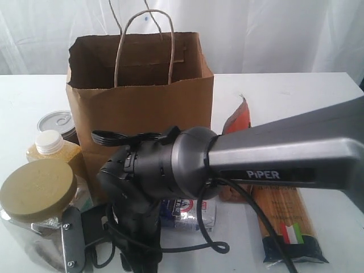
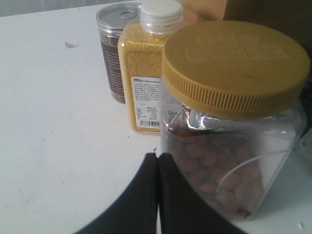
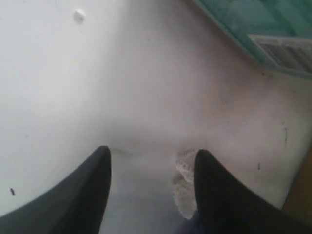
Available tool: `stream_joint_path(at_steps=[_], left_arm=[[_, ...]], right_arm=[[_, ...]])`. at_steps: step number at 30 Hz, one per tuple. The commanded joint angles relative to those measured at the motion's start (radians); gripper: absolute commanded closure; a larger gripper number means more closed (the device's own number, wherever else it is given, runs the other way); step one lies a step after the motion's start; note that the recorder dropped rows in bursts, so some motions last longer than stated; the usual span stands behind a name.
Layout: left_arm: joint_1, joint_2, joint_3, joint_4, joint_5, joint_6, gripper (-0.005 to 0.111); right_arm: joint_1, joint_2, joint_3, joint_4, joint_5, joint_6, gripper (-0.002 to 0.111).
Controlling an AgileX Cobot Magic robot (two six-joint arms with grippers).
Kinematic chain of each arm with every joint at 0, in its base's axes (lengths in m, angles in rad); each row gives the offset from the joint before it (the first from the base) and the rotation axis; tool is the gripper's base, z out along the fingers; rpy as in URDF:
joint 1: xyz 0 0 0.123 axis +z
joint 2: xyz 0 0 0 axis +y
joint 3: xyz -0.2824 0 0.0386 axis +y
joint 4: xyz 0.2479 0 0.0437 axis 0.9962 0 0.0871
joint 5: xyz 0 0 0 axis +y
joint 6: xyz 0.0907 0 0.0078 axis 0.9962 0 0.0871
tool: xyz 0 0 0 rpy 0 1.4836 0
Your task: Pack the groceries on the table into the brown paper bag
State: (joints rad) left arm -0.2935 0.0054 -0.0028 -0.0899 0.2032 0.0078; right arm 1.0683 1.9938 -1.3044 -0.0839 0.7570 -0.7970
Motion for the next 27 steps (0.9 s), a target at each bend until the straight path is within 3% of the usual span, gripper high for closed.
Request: stream_joint_path(at_steps=[1,7,27], left_arm=[[0.004,-0.005,0.003,-0.006,-0.001,-0.008,0.107],[0.004,-0.005,0.003,-0.006,-0.001,-0.008,0.107],[0.004,-0.005,0.003,-0.006,-0.001,-0.008,0.107]], right_arm=[[-0.013,0.004,0.001,-0.022,-0.008,-0.012,0.06],[-0.013,0.004,0.001,-0.026,-0.01,-0.007,0.067],[-0.013,0.021,0.001,-0.156,-0.012,0.064,0.061]])
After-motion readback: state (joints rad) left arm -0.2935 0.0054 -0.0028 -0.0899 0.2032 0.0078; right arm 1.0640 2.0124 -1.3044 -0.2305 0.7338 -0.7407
